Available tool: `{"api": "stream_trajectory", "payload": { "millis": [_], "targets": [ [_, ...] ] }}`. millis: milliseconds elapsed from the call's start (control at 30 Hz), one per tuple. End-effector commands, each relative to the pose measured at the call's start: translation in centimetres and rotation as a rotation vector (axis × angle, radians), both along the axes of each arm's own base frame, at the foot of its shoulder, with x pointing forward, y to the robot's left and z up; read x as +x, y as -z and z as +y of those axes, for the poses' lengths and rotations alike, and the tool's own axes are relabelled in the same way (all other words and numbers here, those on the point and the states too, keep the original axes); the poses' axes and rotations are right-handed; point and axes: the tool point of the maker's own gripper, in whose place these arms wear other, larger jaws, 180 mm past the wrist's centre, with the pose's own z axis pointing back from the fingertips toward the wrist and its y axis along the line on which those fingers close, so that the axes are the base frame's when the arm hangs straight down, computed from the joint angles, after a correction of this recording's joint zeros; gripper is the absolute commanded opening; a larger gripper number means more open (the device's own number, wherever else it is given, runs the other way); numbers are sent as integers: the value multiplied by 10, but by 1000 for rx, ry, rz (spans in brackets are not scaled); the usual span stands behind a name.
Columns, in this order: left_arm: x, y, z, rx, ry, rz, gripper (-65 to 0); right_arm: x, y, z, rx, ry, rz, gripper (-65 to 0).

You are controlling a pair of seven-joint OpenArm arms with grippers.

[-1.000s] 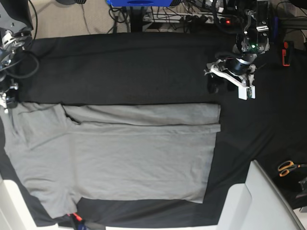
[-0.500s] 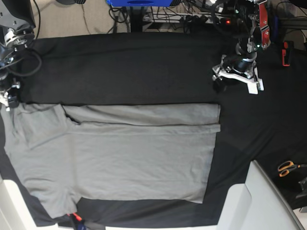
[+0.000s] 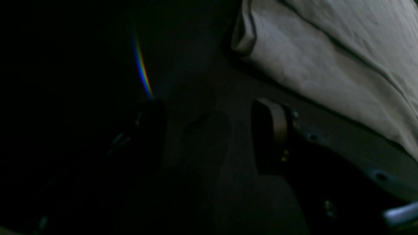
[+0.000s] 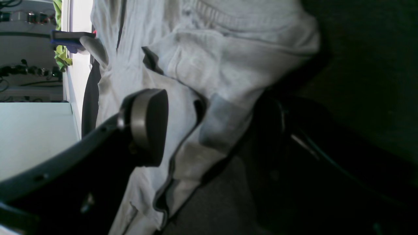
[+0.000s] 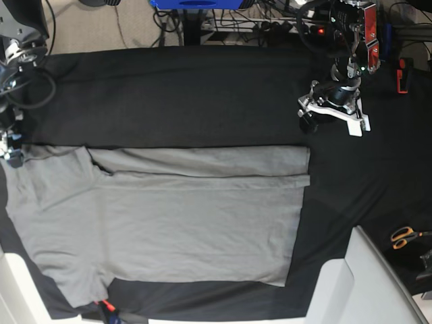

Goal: Fold the T-shirt properly
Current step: 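Lower the folded edge and open both grippers, then regrasp the folded edge with both grippers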

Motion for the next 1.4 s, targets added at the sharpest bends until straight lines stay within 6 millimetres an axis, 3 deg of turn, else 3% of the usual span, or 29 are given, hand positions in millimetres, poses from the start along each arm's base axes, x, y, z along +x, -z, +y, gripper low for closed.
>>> {"api": "stream_trajectory", "payload": {
  "millis": [0,167,333,700,1267,1367],
  "targets": [
    [8,-9,4,5,-4,-39,-248,-26,16,-8,6,20,106,-240],
    [7,-9,6,6,-9,-37,-248,-60,25,-20,21,93,135,-239],
    [10,-11,4,7,-4,-43,-248,-59,25,-21,19,90,137,-239],
    [10,-11,6,9,-7,-45,-248,3,6,0,0,-19,76,-239],
    [10,-11,6,9,-7,-44,-248,34,-14,-2,-8,-24,17,-242],
    [9,-11,6,9,-8,-42,-248,36,-16,-2,-8,-24,13,-326]
  ]
}}
